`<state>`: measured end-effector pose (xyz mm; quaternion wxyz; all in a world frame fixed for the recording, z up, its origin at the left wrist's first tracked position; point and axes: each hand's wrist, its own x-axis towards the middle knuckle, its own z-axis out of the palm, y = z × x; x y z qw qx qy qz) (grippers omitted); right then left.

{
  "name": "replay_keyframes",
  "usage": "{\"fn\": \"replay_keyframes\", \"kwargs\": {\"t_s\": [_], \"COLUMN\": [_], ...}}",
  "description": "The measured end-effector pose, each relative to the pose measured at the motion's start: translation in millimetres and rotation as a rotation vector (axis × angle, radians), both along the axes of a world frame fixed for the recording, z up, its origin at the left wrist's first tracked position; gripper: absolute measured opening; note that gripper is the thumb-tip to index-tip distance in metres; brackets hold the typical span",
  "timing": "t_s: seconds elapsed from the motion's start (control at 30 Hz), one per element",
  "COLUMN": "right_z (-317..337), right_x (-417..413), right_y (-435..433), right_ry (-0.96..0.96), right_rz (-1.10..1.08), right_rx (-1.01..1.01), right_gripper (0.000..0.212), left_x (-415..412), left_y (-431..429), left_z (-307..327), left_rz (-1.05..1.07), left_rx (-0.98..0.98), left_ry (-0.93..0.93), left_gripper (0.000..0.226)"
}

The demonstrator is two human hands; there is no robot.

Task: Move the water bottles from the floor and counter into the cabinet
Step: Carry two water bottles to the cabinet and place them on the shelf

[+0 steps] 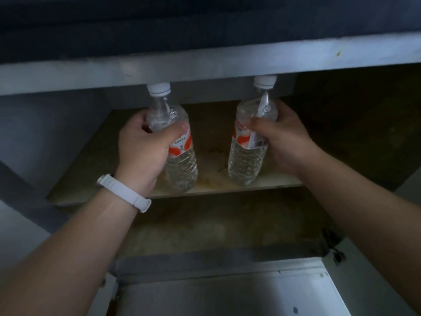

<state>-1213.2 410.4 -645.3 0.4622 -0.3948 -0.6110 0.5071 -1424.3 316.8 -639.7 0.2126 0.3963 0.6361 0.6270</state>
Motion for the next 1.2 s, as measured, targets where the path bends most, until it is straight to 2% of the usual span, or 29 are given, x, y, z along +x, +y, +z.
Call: {"fn": "replay_keyframes", "kwargs": {"t_s": [0.33, 0.5, 0.67, 0.77, 0.87, 1.1, 1.2], "right_z": [-7.1, -23.7, -47.4, -66.2, -80.9, -77.7, -77.8], "right_x": [-18.2, -21.3, -21.1, -21.5, -17.1, -20.0, -30.1], "right_y": [23.6, 25.8, 19.7, 12.3, 7.7, 25.8, 44.9], "right_ry": [-0.08, -0.113, -0.108, -0.194, -0.254, -0.229, -0.228], "right_rz": [-0.034, -0.141, -0.169, -0.194, -0.202, -0.111, -0.088], "right_rx": [0.076, 0.092, 0.05, 0.045, 0.038, 0.026, 0.05], "right_gripper": [0.062, 0.076, 0.071, 0.077, 0.07, 0.057, 0.059], "left_x": [2.7, 1.1, 0.1, 3.1, 1.3, -6.2, -14.2], "left_y": [28.9, 32.8, 27.5, 18.9, 15.9, 29.1, 42.1], "left_z": [-13.3, -31.7, -51.1, -73.6, -90.7, -88.8, -87.0], "left_rz": [-0.07, -0.043, -0.061, -0.078, -0.065, -0.033, -0.02], "left_rx": [-0.021, 0.014, -0.038, -0.125, -0.178, -0.219, -0.271], "left_ry": [0.004, -0.009, 0.057, 0.117, 0.154, 0.209, 0.26], "left_gripper": [0.035, 0.047, 0.052, 0.057, 0.062, 0.051, 0.034]}}
